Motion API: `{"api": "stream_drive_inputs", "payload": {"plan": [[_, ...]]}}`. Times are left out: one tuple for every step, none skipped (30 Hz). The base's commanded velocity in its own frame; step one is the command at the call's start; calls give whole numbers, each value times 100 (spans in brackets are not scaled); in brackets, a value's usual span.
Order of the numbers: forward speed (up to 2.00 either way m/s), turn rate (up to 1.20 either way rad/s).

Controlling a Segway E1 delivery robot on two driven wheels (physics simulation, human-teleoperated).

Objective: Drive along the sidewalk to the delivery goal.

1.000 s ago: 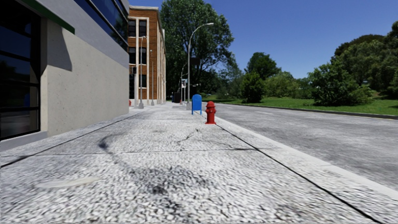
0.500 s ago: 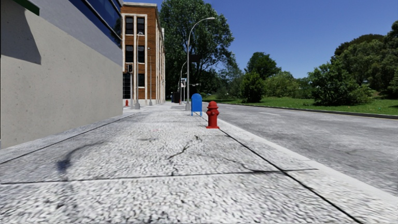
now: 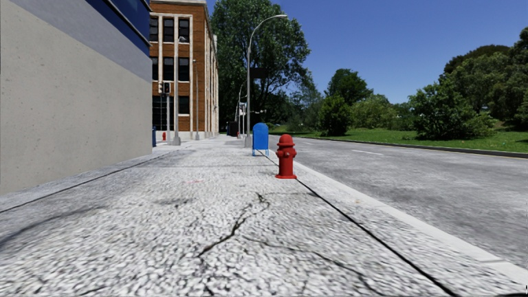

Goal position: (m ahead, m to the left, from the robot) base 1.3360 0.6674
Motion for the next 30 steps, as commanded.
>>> {"api": "stream_drive_inputs", "payload": {"plan": [[176,0],[176,0],[176,0],[176,0],[176,0],[176,0],[176,0],[176,0],[176,0],[176,0],[176,0],[176,0],[176,0],[176,0],[176,0],[176,0],[175,0],[174,0],[174,0],[161,0],[151,0],[149,0],[142,0],[142,0],[131,0],[98,0],[21,0],[0,0],[0,0],[0,0]]}}
